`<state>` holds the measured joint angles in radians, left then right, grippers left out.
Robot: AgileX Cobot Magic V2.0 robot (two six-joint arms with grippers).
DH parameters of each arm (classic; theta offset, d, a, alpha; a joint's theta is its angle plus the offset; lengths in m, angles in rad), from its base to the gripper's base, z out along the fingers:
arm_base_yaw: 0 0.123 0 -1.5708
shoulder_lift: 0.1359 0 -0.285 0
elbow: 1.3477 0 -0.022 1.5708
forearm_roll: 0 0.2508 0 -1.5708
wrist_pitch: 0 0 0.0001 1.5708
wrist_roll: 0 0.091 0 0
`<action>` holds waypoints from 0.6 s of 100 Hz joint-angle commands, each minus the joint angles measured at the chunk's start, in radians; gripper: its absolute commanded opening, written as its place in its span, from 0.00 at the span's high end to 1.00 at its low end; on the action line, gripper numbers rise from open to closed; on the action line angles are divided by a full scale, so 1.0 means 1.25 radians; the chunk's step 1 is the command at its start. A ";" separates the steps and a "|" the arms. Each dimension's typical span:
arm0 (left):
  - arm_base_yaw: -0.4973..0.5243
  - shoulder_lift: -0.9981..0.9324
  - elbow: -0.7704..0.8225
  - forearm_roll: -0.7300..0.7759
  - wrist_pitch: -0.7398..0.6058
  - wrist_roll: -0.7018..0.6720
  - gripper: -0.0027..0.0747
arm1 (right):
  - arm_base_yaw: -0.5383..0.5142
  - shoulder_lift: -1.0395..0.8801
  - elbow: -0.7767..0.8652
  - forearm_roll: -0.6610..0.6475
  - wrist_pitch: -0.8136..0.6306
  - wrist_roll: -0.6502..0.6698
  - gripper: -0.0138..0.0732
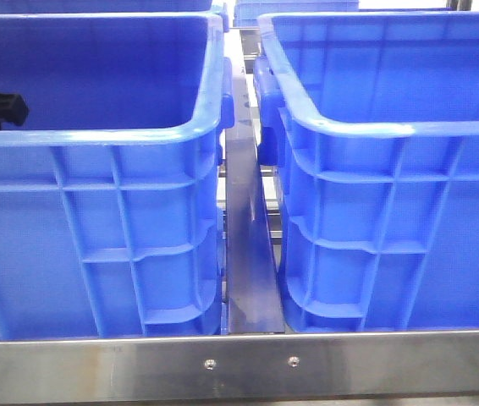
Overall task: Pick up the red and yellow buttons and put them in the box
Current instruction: 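Grasp a yellow-capped push button with the left gripper and lift it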
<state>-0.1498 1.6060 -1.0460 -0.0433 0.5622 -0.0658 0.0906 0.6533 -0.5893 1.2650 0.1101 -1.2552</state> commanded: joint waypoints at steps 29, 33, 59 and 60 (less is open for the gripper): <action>-0.050 -0.261 -0.024 -0.003 0.039 0.017 0.99 | -0.003 -0.004 -0.023 0.010 -0.015 -0.008 0.96; -0.073 -0.298 -0.024 -0.003 0.041 0.023 0.99 | -0.003 -0.004 -0.023 0.010 -0.015 -0.008 0.96; -0.275 -0.425 -0.024 -0.003 0.040 0.042 0.99 | -0.003 -0.004 -0.023 0.010 -0.015 -0.008 0.96; -0.281 -0.425 -0.024 -0.003 0.038 0.042 0.99 | -0.003 -0.004 -0.023 0.010 -0.015 -0.008 0.96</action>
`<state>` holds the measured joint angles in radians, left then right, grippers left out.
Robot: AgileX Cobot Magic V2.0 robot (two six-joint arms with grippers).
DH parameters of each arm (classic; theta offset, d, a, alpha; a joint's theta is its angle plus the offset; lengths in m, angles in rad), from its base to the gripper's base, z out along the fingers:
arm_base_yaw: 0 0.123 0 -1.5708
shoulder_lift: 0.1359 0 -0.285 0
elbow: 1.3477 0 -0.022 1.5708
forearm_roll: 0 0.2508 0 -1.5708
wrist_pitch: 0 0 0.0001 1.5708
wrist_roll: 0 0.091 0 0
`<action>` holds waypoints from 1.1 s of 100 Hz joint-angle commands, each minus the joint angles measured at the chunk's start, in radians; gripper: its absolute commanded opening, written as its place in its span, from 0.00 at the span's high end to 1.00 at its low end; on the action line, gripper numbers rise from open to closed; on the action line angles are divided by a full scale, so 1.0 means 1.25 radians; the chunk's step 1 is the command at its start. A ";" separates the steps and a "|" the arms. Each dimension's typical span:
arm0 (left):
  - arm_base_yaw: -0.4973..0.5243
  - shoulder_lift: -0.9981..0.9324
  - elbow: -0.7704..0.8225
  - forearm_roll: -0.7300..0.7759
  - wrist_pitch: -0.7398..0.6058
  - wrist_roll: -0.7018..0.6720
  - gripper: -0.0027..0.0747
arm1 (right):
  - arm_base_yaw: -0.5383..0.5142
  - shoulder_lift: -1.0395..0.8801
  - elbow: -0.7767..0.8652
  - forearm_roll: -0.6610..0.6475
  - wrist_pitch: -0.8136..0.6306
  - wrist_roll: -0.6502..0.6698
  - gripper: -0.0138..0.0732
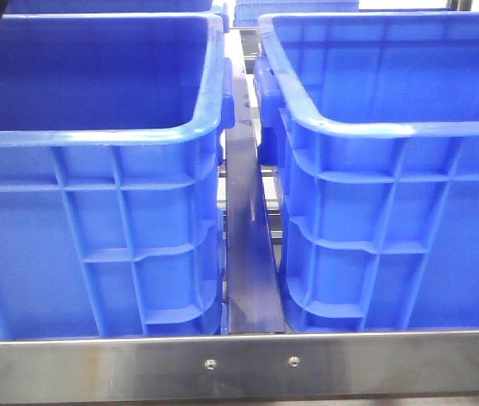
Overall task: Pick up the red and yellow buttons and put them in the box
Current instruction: 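Grasp a yellow-capped push button with the left gripper and lift it, then pass the yellow button from the left gripper to the right gripper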
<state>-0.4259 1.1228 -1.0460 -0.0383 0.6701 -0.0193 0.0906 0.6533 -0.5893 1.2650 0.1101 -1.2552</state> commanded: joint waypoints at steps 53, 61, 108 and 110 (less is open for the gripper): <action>-0.419 -0.030 -0.026 0.043 -0.126 0.042 0.99 | -0.003 -0.004 -0.023 0.021 0.031 -0.008 0.63; -0.421 -0.028 -0.026 0.043 -0.126 0.042 0.99 | -0.003 -0.004 -0.023 0.060 0.070 -0.008 0.38; -0.421 -0.028 -0.026 0.044 -0.126 0.042 0.99 | -0.003 0.120 -0.053 0.368 0.566 0.149 0.14; -0.421 -0.028 -0.026 0.044 -0.126 0.042 0.99 | -0.003 0.137 -0.056 0.367 0.591 0.154 0.14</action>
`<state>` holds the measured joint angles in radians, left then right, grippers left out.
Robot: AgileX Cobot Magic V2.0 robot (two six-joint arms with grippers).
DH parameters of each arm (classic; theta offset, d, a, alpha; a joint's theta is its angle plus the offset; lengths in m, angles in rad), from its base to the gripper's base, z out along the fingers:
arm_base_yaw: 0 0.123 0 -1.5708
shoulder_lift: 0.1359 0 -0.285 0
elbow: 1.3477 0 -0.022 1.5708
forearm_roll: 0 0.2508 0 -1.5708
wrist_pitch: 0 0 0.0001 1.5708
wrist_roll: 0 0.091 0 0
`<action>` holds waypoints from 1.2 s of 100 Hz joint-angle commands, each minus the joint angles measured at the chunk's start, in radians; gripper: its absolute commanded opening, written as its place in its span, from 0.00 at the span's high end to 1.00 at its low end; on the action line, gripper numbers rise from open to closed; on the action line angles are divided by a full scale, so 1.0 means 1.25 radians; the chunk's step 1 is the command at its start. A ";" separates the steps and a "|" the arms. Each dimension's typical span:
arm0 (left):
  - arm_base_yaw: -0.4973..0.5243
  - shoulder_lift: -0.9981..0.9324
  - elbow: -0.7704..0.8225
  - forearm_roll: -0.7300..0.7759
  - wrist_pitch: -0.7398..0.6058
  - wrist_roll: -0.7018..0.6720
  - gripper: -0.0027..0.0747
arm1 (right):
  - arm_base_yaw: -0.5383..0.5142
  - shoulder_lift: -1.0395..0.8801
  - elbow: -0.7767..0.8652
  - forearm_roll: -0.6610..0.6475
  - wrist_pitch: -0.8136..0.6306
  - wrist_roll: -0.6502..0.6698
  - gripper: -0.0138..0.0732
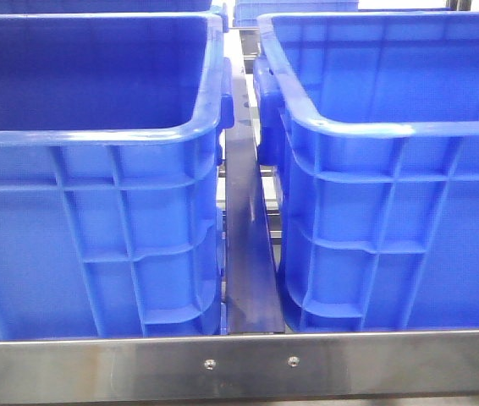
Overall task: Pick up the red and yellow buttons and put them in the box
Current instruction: 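Pass the yellow button from the left gripper to the right gripper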
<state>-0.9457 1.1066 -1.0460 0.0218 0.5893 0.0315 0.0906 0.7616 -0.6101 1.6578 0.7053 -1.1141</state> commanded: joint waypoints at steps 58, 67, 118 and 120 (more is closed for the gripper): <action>-0.005 -0.014 -0.026 -0.004 -0.062 0.001 0.99 | 0.186 0.348 -0.185 0.052 0.231 0.059 0.14; -0.005 -0.014 -0.026 -0.004 -0.062 0.001 0.99 | 0.212 0.361 -0.203 0.053 0.226 0.059 0.16; -0.005 -0.014 -0.026 -0.004 -0.060 0.001 0.71 | 0.222 0.366 -0.219 0.051 0.218 0.043 0.71; -0.005 -0.014 -0.026 -0.004 -0.060 0.001 0.66 | 0.221 0.366 -0.219 0.051 0.214 0.038 0.71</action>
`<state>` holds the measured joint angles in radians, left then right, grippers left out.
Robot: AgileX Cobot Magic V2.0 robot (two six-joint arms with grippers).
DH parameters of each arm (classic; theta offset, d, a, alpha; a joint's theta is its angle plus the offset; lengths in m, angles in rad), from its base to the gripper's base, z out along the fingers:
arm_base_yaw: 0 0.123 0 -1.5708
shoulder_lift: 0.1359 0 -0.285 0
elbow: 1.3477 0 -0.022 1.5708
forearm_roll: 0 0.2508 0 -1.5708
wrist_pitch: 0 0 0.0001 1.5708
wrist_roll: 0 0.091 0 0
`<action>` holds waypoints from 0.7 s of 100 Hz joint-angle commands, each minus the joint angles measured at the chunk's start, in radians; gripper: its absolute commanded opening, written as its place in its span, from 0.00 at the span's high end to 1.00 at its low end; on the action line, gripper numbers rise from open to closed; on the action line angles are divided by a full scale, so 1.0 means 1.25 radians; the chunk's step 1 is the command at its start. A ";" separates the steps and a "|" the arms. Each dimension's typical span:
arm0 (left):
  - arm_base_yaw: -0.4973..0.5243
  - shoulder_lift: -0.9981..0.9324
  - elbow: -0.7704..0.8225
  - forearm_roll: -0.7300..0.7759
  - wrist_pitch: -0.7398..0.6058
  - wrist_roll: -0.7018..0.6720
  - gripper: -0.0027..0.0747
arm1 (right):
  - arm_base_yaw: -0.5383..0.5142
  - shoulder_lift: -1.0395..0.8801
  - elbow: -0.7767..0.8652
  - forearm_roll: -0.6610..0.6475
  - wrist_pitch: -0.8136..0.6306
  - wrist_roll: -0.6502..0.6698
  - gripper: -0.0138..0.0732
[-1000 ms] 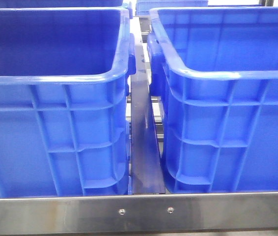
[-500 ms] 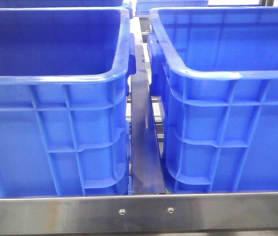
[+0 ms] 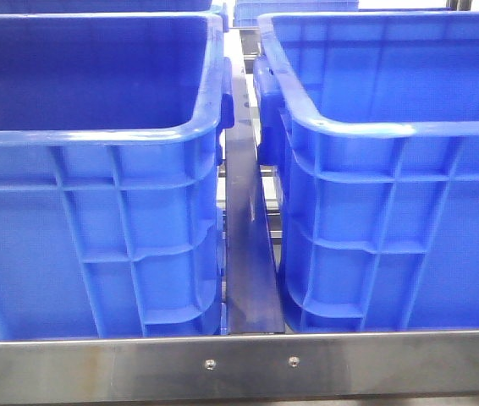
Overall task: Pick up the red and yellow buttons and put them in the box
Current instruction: 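Pass the yellow button from the left gripper to the right gripper, then lower the yellow button into the empty bin and open the right gripper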
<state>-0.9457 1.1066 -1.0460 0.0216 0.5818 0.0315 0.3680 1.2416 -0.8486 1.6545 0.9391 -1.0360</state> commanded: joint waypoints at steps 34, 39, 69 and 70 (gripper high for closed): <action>0.046 -0.031 -0.026 0.011 -0.049 -0.040 0.11 | -0.076 -0.022 -0.057 0.052 -0.087 -0.086 0.71; 0.074 -0.041 -0.026 0.015 -0.042 -0.052 0.11 | -0.113 -0.023 -0.062 0.051 -0.086 -0.101 0.71; 0.350 -0.135 -0.004 0.047 0.022 -0.112 0.11 | -0.362 -0.038 -0.065 -0.002 -0.100 -0.158 0.71; 0.365 -0.137 -0.001 0.047 0.024 -0.112 0.11 | -0.367 -0.038 -0.065 -0.004 -0.101 -0.162 0.71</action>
<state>-0.5859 0.9824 -1.0368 0.0688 0.6476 -0.0872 -0.0196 1.2281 -0.8945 1.6189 0.8022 -1.2023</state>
